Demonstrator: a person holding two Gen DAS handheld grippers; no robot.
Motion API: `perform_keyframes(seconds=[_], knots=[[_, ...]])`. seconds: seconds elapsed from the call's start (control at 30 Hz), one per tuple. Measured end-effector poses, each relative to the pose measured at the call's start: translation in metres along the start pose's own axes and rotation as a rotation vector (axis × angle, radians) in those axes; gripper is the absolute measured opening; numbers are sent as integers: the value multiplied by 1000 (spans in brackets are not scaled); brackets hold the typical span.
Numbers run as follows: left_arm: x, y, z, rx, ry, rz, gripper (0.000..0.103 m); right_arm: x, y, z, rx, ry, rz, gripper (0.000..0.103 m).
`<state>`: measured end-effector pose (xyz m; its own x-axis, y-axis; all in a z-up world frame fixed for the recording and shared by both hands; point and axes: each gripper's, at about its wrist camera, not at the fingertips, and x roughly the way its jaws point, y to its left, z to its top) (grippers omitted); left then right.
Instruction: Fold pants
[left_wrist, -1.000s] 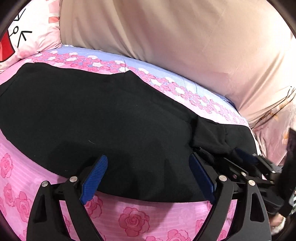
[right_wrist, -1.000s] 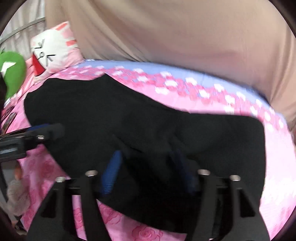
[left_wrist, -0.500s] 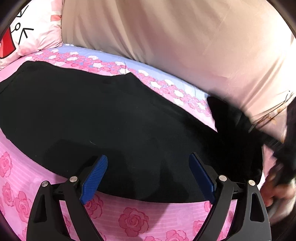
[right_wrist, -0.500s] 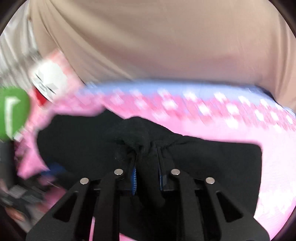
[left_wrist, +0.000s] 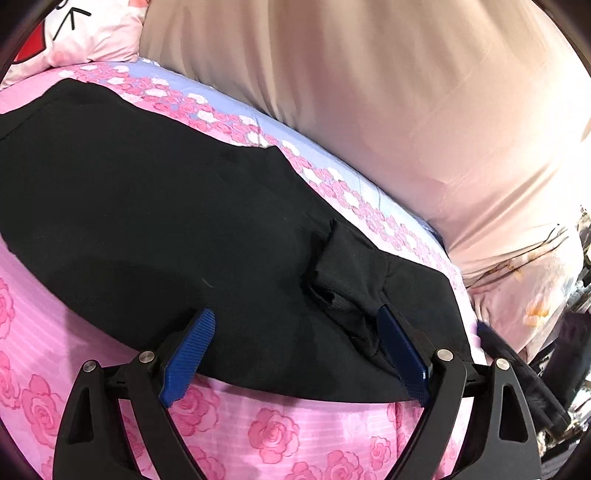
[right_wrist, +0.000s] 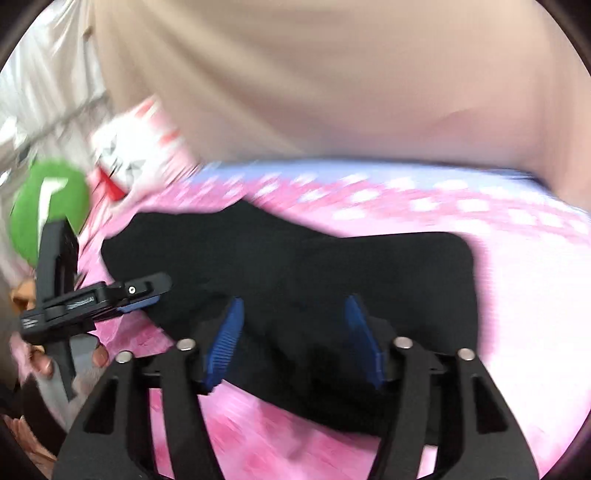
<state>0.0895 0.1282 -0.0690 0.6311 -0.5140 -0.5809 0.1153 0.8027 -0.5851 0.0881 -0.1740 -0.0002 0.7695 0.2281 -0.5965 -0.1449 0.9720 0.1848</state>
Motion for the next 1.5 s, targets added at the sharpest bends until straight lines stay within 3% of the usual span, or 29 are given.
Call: perform_keyframes(seconds=[0.13,0.23,0.3,0.33,0.37,0.4,0.47,0.57,0.8,0.83,0.87,1.07,1.2,1.33,1.5], knots=[[18,-11,11,-64,84,-82,87,-30,-67,-30,187,32,-81,61],[53,-16,18,-133,169,-69,87,-24,-106,-51,388,61,-5,62],[62,-30,21,-86,146,-11,86,-14,-112,-56,446,68,64,62],[66,-38,21,-58,154,-18,68,-10,-112,-57,461,74,84,62],[70,-44,19,-34,172,-31,21,1,-112,-57,482,90,118,62],[78,-51,17,-11,212,-15,9,7,-110,-58,495,99,138,62],[82,-54,18,-5,206,6,9,23,-107,-57,535,119,201,62],[82,-51,20,-26,205,-6,9,22,-97,-54,511,112,193,65],[84,-55,20,2,216,-6,9,-10,-52,-66,35,117,-140,68],[84,-55,20,2,215,-8,9,-9,-47,-67,-4,118,-165,67],[83,-54,20,-2,213,-8,9,-4,-42,-65,-29,124,-187,59],[69,-55,24,5,184,-17,9,16,-52,-50,37,90,-153,18],[59,-68,29,54,178,-47,10,-28,-68,-45,113,-7,-114,14],[88,-69,12,91,253,30,10,5,-93,-72,194,175,-89,15],[75,-48,9,20,218,-22,12,-12,-88,-65,178,142,-85,25]])
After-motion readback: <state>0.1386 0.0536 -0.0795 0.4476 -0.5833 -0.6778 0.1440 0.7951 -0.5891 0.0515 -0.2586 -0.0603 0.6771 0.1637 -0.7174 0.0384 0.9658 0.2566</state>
